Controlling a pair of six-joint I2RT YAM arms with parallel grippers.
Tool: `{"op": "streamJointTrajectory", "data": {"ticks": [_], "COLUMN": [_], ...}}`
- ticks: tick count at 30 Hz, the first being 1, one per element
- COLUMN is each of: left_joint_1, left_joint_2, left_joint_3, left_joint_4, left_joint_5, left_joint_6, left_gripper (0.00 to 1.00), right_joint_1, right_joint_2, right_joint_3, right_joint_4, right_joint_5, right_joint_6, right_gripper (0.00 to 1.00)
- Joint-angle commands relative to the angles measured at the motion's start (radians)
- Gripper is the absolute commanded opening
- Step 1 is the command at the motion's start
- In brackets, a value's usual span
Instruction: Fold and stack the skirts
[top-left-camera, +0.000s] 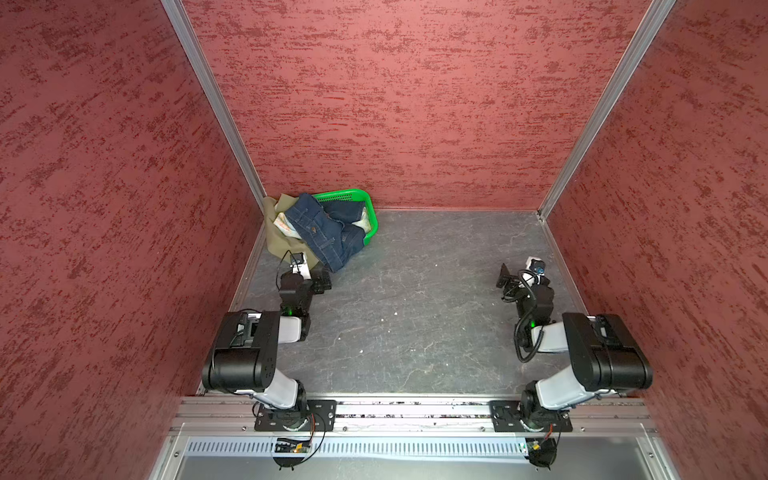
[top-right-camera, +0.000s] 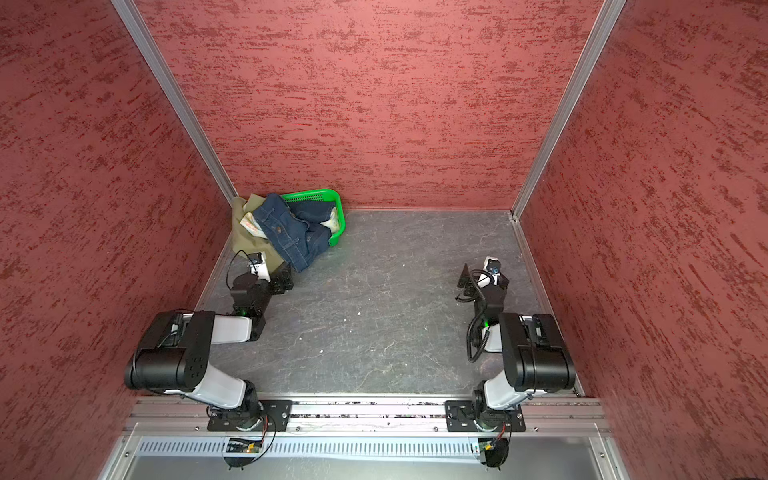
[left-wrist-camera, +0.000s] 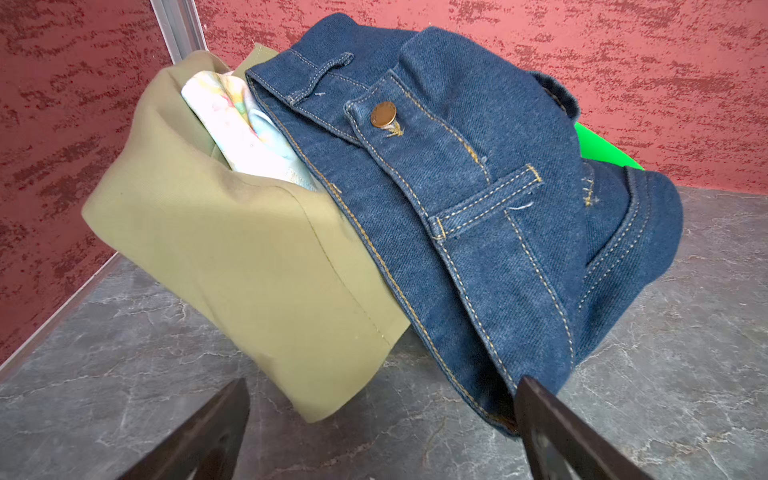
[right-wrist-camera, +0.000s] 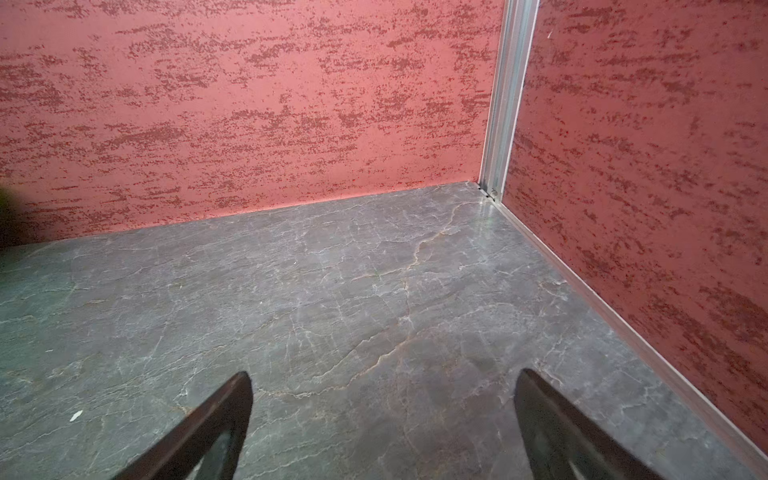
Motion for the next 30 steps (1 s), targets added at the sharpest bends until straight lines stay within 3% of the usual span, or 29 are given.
{"op": "streamJointTrajectory", "data": {"ticks": [1, 30], "left_joint_1": [0.003, 0.013], "left_joint_2": [0.001, 0.0], "left_joint_3": [0.006, 0.006], "left_joint_4": [0.013, 0.012], "left_joint_5": [0.016, 0.036], "left_joint_6": [0.013, 0.006], "left_gripper": [0.99, 0.99], "right_joint_1": [0.003, 0.005], "right_joint_2": [0.002, 0.0], "right_joint_3": [0.006, 0.009], "right_joint_4": [0.006, 0.002], "right_joint_5": [-0.01, -0.004], "right_joint_6": [-0.009, -0.01], "right_gripper": [0.99, 0.99]}}
